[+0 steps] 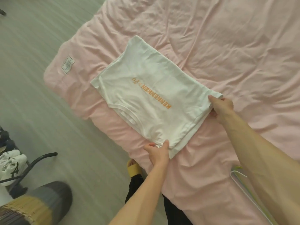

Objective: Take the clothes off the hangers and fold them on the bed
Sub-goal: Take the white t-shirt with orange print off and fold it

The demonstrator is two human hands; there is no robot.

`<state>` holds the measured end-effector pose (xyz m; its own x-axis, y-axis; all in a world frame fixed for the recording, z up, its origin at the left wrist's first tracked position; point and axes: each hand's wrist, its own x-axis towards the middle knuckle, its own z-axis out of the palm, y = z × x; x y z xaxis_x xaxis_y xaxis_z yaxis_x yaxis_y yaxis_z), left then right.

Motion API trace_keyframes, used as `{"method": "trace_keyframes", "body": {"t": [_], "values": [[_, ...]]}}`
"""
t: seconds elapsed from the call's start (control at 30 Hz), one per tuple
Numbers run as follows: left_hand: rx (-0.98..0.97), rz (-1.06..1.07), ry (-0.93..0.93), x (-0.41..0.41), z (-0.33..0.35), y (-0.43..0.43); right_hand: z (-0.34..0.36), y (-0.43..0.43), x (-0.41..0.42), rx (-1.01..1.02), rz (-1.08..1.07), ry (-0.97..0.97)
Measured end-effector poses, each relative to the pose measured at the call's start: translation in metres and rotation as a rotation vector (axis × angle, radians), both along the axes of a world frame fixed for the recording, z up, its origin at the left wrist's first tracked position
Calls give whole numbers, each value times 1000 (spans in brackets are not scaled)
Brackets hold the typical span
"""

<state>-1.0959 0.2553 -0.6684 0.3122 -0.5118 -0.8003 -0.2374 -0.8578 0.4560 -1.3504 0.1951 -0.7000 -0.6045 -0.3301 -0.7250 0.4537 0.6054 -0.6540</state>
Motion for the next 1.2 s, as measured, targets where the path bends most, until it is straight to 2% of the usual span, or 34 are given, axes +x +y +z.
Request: {"method": "trace_keyframes", "body": {"t": [0.17, 0.3, 0.4, 0.5, 0.57, 0.63, 0.7, 0.77, 0.87, 0.93, 1.1, 1.2], "values": [[-220, -167, -91, -1, 4, 23, 2, 12, -7, 81, 30, 139], [-273, -279, -96, 6, -1, 36, 1, 31, -6, 167, 63, 288], [-307, -504, -96, 15, -6, 41, -7, 45, -1, 244, 139, 392], [-254, -828, -100, 27, -11, 40, -10, 52, 2, 257, 239, 423], [-271, -1155, -279, 37, -18, 39, -11, 54, -2, 243, 267, 393], [-443, -1383, -520, 48, -24, 42, -9, 55, -5, 207, 231, 303], [-598, -1471, -650, 54, -29, 45, -8, 59, -6, 181, 213, 258], [-796, -1501, -695, 56, -35, 45, -7, 61, -5, 158, 202, 246], [-1083, -1518, -713, 55, -44, 40, -6, 64, -2, 126, 168, 225], [-1160, -1552, -707, 52, -48, 37, -3, 65, 0, 101, 141, 223], [-1097, -1745, -513, 47, -41, 23, 11, 59, 4, 41, 76, 188], [-955, -1676, -374, 47, -37, 4, 29, 51, 7, 4, 45, 241]]}}
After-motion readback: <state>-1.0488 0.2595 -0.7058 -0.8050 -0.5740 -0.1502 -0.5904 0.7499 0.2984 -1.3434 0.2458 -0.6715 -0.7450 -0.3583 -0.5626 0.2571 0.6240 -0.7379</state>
